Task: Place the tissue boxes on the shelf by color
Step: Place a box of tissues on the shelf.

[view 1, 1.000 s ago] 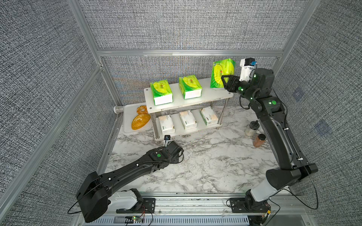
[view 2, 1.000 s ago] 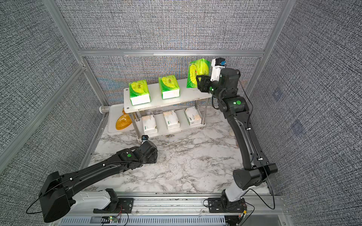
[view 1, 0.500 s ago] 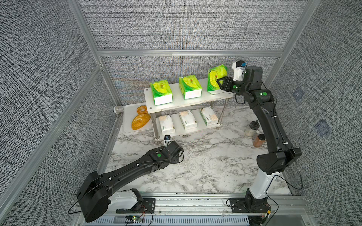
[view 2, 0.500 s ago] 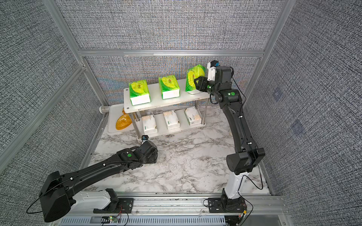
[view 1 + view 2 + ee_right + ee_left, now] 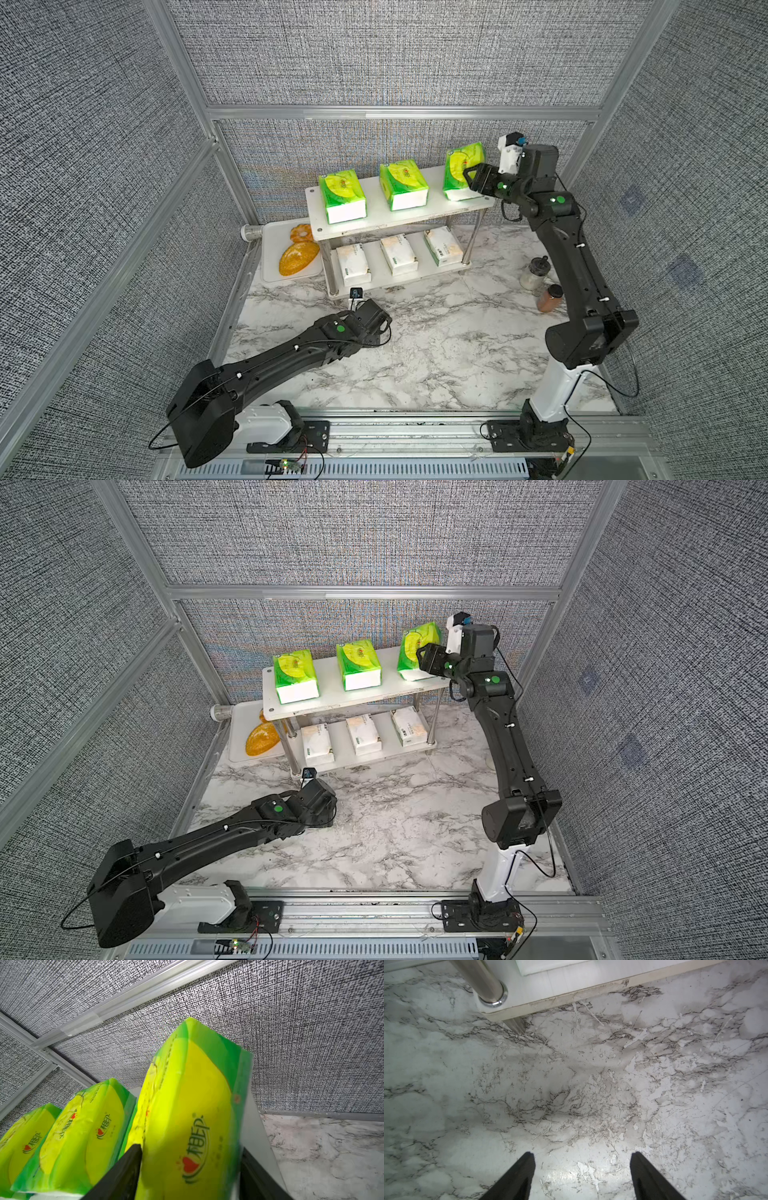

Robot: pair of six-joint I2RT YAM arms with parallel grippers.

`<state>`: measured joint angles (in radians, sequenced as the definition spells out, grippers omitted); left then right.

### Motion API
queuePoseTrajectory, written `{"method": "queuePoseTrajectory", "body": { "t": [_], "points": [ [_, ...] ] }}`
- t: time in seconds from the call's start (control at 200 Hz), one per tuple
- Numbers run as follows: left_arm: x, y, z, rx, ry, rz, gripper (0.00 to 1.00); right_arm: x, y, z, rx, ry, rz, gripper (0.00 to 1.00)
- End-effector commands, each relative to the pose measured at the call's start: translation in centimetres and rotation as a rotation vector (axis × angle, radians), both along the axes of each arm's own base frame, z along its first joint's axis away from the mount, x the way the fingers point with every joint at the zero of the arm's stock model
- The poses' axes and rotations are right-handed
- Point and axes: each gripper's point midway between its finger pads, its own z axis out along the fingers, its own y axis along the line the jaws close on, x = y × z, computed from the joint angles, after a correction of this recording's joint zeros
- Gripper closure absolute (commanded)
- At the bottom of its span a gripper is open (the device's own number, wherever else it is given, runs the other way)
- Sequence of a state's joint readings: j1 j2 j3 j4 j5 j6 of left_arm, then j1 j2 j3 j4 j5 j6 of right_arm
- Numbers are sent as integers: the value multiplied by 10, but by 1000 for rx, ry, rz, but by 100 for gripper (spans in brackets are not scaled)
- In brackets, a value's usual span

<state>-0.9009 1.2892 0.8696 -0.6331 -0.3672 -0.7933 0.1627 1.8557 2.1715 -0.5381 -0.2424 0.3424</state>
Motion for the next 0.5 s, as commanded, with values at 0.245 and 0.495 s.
{"method": "queuePoseTrajectory", "body": {
  "t": [0.245, 0.495],
  "points": [
    [4, -3, 1, 7, -4, 1, 23, -1, -2, -8, -41, -1, -1, 18],
    [4, -5, -1, 6, 3, -1, 24, -2, -1, -16, -55, -2, 4, 21]
  ]
}}
